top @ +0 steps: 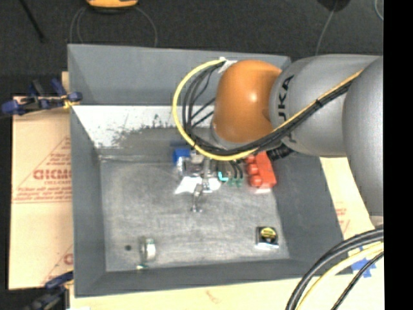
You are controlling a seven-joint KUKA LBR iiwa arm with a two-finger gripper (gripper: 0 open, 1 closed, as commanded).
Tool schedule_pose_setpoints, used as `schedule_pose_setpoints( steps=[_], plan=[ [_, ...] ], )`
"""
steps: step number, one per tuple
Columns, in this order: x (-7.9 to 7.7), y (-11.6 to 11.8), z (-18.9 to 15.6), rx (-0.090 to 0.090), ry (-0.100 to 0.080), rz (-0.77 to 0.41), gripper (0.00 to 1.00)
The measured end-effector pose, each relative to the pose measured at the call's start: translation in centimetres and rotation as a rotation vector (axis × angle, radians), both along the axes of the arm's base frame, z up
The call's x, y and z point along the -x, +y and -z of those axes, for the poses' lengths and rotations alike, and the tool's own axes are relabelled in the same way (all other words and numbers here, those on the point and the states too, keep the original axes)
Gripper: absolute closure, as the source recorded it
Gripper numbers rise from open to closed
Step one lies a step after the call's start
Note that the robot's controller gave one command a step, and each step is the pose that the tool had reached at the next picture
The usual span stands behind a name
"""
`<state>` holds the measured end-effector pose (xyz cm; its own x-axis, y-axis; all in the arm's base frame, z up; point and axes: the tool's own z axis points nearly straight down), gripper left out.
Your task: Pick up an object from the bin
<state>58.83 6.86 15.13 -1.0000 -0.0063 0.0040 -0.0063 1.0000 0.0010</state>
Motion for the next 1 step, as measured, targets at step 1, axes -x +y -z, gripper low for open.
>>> schedule_pose_setpoints(
  steps=[1],
  plan=[
    [-3.07, -0.94, 3.08, -0.002, -0.028, -0.079, 0.00]
  ],
)
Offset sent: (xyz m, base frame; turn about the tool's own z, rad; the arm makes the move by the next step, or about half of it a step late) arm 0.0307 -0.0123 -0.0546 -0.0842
